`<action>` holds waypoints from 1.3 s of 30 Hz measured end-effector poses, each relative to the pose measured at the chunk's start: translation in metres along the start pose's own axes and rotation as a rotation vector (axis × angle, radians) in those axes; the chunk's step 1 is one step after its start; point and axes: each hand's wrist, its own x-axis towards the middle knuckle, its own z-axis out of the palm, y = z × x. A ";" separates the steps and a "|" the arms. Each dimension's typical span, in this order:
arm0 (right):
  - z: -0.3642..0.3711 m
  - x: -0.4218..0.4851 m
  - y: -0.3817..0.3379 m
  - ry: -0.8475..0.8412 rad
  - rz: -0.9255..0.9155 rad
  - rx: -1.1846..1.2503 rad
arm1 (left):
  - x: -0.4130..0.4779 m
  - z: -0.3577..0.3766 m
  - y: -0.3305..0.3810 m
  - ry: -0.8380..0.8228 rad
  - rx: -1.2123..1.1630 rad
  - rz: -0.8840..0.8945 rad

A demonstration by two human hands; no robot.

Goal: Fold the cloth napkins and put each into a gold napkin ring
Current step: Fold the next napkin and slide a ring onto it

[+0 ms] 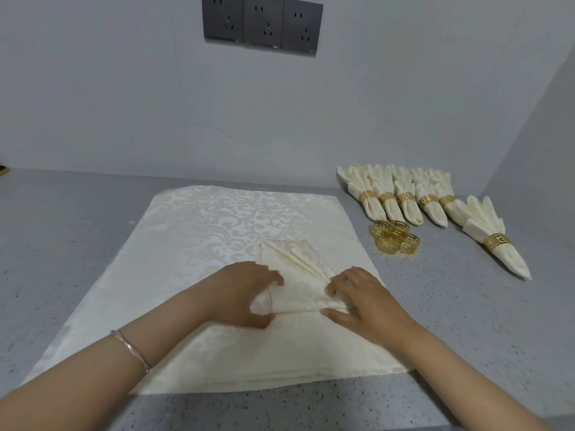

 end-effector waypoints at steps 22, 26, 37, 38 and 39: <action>0.006 0.033 0.001 0.012 0.187 0.143 | 0.051 0.025 0.003 0.413 -0.354 -0.341; 0.006 0.035 0.001 0.003 0.163 0.129 | 0.056 0.032 -0.002 0.429 -0.128 -0.109; 0.000 0.035 -0.007 -0.126 0.063 -0.015 | 0.063 0.036 -0.013 0.202 -0.251 -0.040; 0.001 0.035 -0.011 -0.171 0.026 -0.047 | 0.063 0.036 -0.014 0.191 -0.269 -0.045; 0.004 0.036 -0.014 -0.199 -0.023 -0.085 | 0.063 0.036 -0.014 0.182 -0.280 -0.051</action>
